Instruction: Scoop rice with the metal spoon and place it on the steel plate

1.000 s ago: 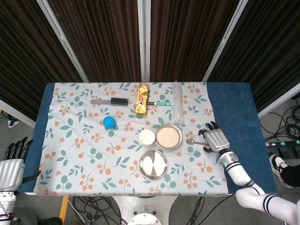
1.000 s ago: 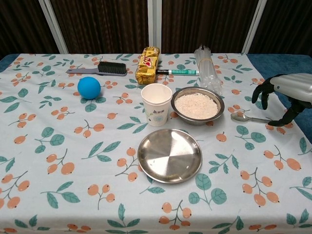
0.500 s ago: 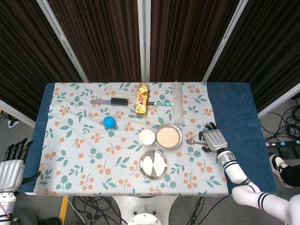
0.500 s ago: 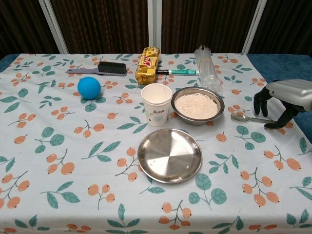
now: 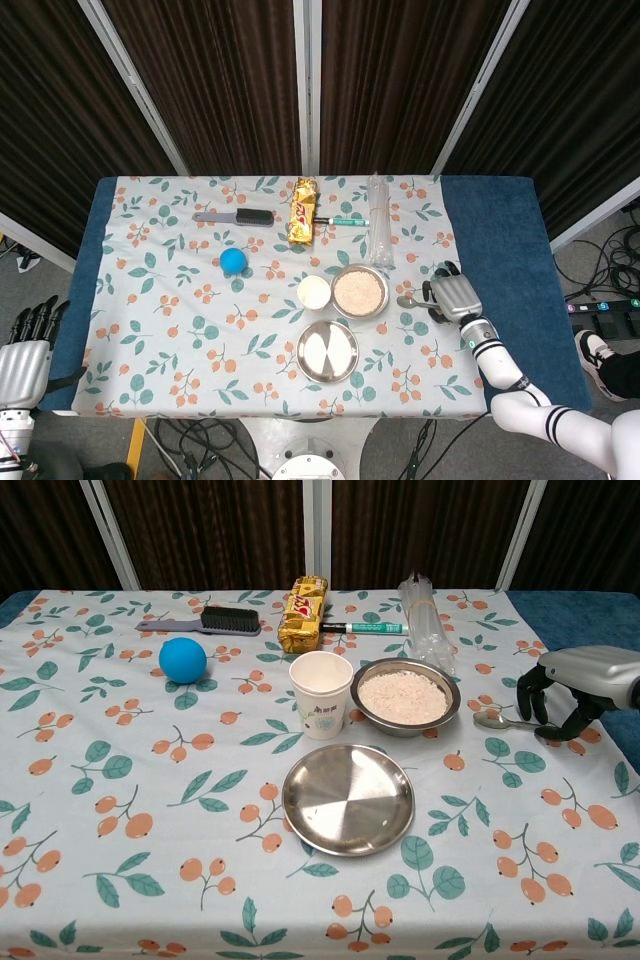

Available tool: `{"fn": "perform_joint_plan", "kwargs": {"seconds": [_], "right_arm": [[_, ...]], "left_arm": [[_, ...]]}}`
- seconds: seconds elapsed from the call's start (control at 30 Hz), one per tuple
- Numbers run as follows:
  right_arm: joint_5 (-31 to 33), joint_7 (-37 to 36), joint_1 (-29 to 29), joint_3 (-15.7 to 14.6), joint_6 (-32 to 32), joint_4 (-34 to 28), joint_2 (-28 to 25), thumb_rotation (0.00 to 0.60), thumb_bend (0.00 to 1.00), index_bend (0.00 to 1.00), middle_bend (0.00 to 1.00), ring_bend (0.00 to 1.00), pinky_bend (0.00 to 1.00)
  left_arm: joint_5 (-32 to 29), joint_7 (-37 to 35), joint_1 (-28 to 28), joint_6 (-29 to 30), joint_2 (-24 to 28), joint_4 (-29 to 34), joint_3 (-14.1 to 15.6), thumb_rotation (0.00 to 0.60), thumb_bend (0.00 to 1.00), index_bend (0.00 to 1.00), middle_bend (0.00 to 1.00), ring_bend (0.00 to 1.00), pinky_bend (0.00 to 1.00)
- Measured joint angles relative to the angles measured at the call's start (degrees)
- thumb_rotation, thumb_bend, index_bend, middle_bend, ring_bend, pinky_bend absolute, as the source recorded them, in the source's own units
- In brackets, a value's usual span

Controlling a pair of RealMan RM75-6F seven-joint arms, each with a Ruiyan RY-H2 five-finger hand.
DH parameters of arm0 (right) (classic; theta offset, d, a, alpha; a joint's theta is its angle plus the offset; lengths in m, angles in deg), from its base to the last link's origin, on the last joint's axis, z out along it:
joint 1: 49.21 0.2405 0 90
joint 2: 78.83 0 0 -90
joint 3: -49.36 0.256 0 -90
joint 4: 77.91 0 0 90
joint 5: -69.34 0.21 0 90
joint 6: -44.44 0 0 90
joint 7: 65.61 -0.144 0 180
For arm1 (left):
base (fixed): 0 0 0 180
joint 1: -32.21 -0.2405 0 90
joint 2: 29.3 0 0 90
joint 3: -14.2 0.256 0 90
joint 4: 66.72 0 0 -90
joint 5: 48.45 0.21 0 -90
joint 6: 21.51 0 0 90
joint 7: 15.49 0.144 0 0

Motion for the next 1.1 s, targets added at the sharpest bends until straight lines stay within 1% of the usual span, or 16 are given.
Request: {"fn": "perform_joint_plan", "kwargs": {"seconds": [0.33,0.77,0.93,1.1], "right_arm": [[1.1,1.1,0.3,-0.3,0.3,-0.3,0.2,0.600,0.27,0.51,0.53,0.18,0.00],[1.6,1.3,0.6,-0.5,0.3,-0.3,0.3,0.600,0.33,0.53,0.55,0.19,0.00],[0.3,1.4,0.6,-0.8,-0.6,-2.1,-1.9,0.600,0.33,0.54,0.56,0.20,0.00],[-1.5,2.6,0.5,-1.2,-2.0,-6.7,-6.8,0.600,0.33,0.55,0.57,0.21,0.00]], "left_arm": [[-0.2,-0.5,-0.1,-0.2,-0.3,-0.6,0.0,0.600,0.03,0.08,0.04,0.03,0.03],[-0.3,-1.1,-0.1,-0.4,-0.7,-1.5,0.1,0.600,0.03,0.08,0.04,0.03,0.03],[-0.3,-1.0,-0.1,-0.4,-0.6,-1.4,0.1,0.600,0.03,0.08,0.04,0.03,0.03],[0.0,-0.5,0.0,-0.4,-0.4,-1.0,0.1,0.600,0.03,0.08,0.04,0.03,0.03]]}}
